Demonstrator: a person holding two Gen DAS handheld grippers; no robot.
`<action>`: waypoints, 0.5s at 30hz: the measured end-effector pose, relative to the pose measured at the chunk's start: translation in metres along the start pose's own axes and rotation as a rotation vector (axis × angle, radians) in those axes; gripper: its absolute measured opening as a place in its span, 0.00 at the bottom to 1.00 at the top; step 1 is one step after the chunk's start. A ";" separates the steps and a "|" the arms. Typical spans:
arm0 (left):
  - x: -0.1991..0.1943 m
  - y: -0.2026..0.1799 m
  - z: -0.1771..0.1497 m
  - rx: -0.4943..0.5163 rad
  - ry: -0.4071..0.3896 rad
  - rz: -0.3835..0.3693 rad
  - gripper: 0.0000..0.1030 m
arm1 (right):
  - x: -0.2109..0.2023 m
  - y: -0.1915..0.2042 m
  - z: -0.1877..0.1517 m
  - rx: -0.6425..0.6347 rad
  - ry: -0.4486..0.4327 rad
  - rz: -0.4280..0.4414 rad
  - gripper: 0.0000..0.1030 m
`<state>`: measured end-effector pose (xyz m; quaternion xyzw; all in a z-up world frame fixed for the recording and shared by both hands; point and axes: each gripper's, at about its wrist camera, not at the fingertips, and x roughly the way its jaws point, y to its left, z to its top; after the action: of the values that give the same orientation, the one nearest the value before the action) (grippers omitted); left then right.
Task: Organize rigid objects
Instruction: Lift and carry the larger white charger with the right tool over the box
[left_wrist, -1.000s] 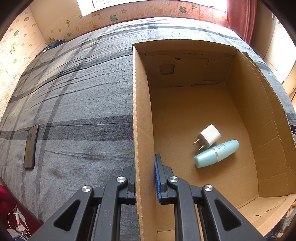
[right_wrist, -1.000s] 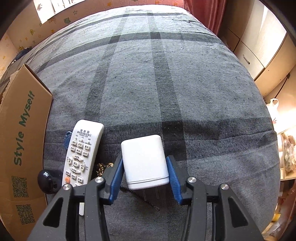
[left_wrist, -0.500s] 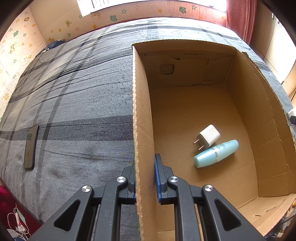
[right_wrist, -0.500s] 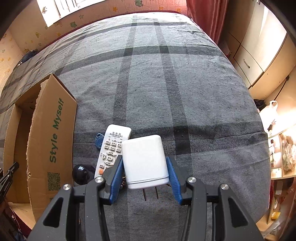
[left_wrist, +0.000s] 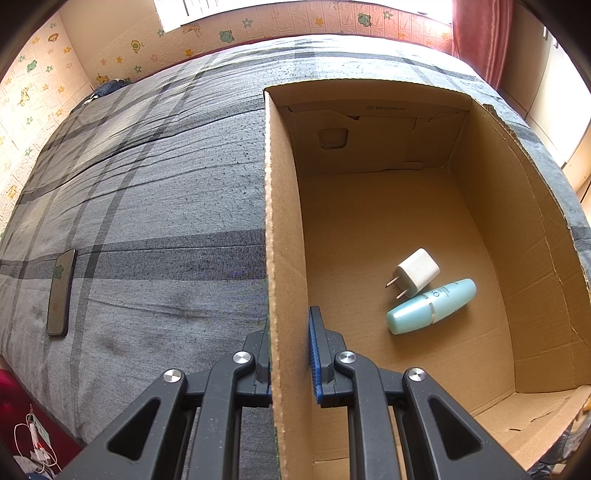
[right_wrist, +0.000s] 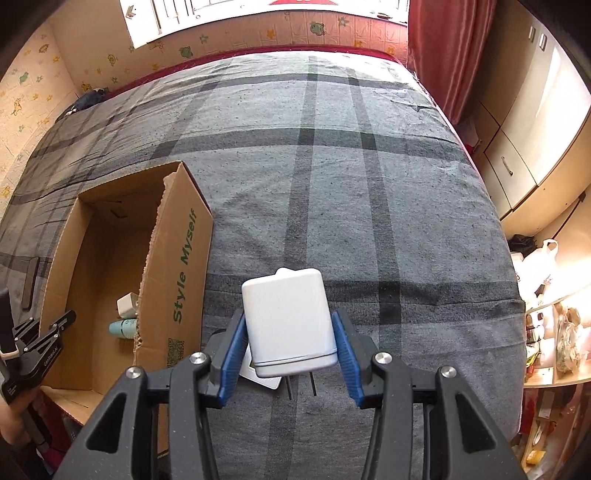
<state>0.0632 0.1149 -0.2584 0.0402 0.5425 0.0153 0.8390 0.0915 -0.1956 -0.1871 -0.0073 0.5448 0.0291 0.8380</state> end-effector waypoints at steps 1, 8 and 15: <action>0.000 0.000 0.000 0.000 0.000 0.000 0.15 | -0.003 0.003 0.001 -0.008 -0.005 0.000 0.48; 0.000 0.000 0.000 0.000 0.000 0.000 0.15 | -0.015 0.037 0.007 -0.084 -0.027 0.025 0.48; 0.000 0.000 0.000 0.003 0.000 0.001 0.15 | -0.019 0.071 0.011 -0.149 -0.035 0.056 0.48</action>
<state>0.0635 0.1150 -0.2588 0.0415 0.5424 0.0150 0.8390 0.0898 -0.1254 -0.1637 -0.0537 0.5265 0.0932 0.8433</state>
